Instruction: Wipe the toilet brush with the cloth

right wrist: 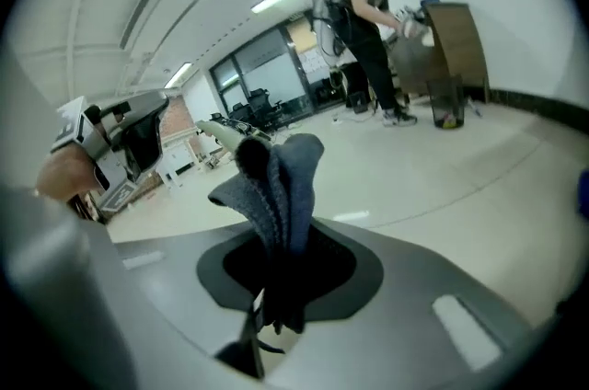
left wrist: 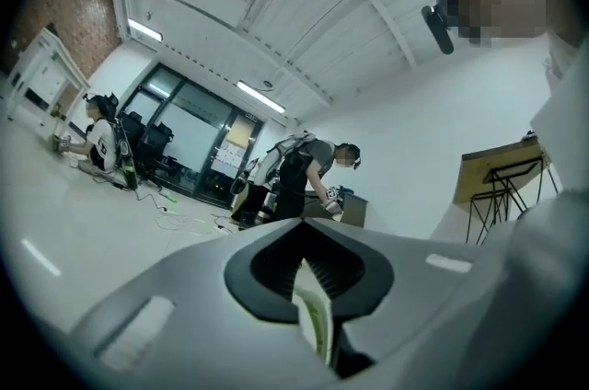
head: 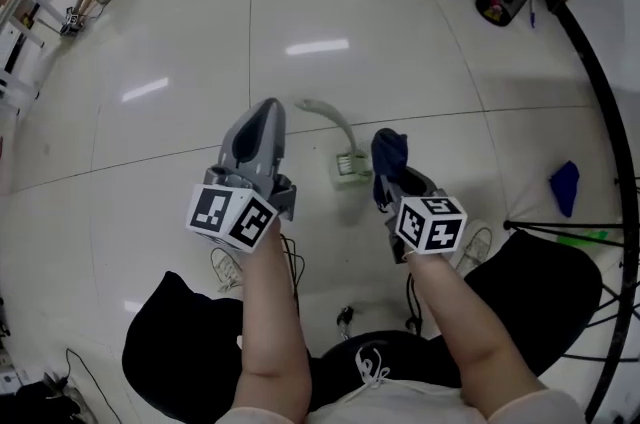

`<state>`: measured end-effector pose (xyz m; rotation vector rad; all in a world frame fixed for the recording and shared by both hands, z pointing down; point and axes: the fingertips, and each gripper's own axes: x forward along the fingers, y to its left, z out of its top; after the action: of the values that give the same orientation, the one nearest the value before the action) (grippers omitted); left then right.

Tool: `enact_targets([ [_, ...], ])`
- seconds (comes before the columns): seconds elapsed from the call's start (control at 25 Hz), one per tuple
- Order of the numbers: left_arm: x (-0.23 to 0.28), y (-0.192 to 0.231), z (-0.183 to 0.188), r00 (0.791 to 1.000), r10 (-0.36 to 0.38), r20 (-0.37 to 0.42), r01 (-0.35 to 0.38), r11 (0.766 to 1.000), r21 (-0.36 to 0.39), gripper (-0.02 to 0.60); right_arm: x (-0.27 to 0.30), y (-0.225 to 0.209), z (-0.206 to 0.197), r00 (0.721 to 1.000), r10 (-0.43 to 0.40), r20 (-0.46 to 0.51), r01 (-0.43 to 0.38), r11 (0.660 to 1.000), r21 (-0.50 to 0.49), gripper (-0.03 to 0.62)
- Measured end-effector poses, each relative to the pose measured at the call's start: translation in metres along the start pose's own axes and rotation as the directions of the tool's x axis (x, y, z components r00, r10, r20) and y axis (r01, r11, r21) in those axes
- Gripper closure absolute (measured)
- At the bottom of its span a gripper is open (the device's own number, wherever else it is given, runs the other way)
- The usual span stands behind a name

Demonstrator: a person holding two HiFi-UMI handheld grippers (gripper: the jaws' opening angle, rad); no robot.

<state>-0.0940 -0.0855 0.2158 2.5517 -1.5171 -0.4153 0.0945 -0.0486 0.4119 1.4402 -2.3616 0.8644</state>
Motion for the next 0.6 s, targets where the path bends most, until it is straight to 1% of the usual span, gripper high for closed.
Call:
enact_targets([
  [0.08, -0.015, -0.008, 0.001, 0.999, 0.049, 0.002, -0.049, 0.999, 0.023, 0.575, -0.022, -0.010, 0.027, 0.997, -0.036, 0.066, 0.045, 0.988, -0.150, 0.519],
  [0.12, -0.024, -0.013, -0.002, 0.997, 0.071, -0.002, -0.071, 0.997, 0.037, 0.575, -0.031, -0.014, 0.038, 0.994, -0.046, 0.094, 0.064, 0.979, -0.194, 0.519],
  [0.16, -0.034, -0.018, -0.008, 0.996, 0.092, -0.008, -0.091, 0.995, 0.048, 0.575, -0.039, -0.016, 0.046, 0.991, -0.053, 0.121, 0.079, 0.973, -0.216, 0.519],
  [0.28, -0.064, -0.031, -0.033, 0.989, 0.141, -0.038, -0.139, 0.989, 0.060, 0.575, -0.057, -0.011, 0.063, 0.981, -0.052, 0.189, 0.097, 0.967, -0.236, 0.519],
  [0.4, -0.082, -0.039, -0.050, 0.982, 0.180, -0.054, -0.175, 0.981, 0.089, 0.575, -0.068, 0.001, 0.063, 0.976, -0.028, 0.217, 0.080, 0.969, -0.233, 0.519],
  [0.48, -0.085, -0.048, -0.055, 0.979, 0.189, -0.070, -0.179, 0.975, 0.131, 0.575, -0.072, 0.008, 0.056, 0.976, -0.010, 0.217, 0.064, 0.968, -0.241, 0.519],
  [0.6, -0.085, -0.064, -0.064, 0.977, 0.175, -0.120, -0.151, 0.971, 0.186, 0.575, -0.076, 0.023, 0.045, 0.979, 0.019, 0.204, 0.038, 0.961, -0.273, 0.520],
])
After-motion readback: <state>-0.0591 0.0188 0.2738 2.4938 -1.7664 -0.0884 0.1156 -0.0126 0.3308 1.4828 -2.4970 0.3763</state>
